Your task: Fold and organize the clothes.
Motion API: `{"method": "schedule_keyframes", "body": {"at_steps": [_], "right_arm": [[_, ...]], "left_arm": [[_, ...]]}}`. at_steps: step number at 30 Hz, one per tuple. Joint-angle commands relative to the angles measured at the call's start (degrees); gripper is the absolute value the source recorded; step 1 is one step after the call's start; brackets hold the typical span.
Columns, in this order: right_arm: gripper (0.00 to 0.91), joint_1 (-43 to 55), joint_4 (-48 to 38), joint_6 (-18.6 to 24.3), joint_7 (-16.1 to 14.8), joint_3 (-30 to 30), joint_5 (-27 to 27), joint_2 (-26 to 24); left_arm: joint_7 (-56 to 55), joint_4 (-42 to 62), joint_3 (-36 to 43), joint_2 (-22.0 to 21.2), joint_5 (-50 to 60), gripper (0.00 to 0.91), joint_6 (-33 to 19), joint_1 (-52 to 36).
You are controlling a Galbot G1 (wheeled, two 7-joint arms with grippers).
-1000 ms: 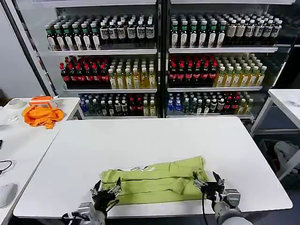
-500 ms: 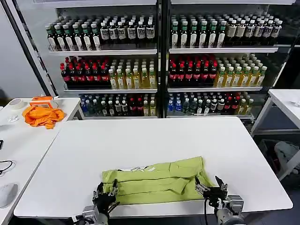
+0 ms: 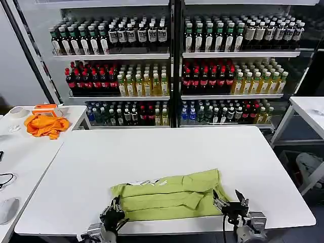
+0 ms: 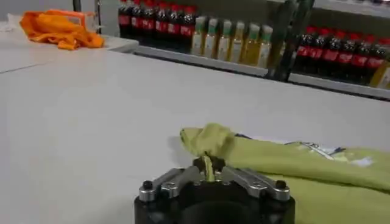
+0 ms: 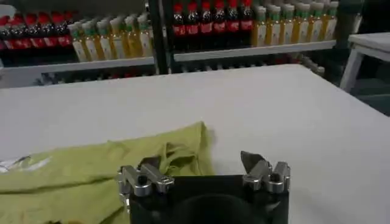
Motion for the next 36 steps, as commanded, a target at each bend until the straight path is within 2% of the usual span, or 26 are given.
{"method": "schedule_keyframes", "body": {"at_steps": [1,7,14,20,25,29,36], "right_arm": [[0.907,1.19,-0.39,0.03,0.09,1.03,0.13,0.06],[0.907,1.28,-0.38,0.02,-0.03,1.57,0.68,-0.81],[0.907,1.66,-0.54,0.05,-0.21,1.44,0.63,-0.81],[0.907,1.86,-0.78,0.23,-0.43,1.62,0.62,-0.87],[0.907,1.83,-0.42,0.18,-0.4,1.73,0.39,-0.19],[0.907,1.18,-0.23,0.29,-0.54,1.93,0.21,-0.46],[0.907,1.18,0.18,0.29,-0.6,2.97,0.34,-0.73]], "left_arm": [[0.46,-3.44,-4.43,1.75,-3.06,0.02,-0.28,0.06],[2.57,-8.25,-12.62,8.46,-7.06,0.02,0.34,0.13],[4.08,-8.36,-22.92,17.01,-15.11,0.02,2.12,-0.64],[4.72,-8.04,-28.09,20.93,-19.17,0.02,3.92,-1.45],[4.34,-11.64,-26.29,19.61,-31.13,0.02,7.4,-3.01],[4.48,-15.43,-19.39,14.83,-42.4,0.02,9.84,-4.47],[4.94,-17.66,-8.25,8.4,-47.65,0.02,11.49,-5.86]]}}
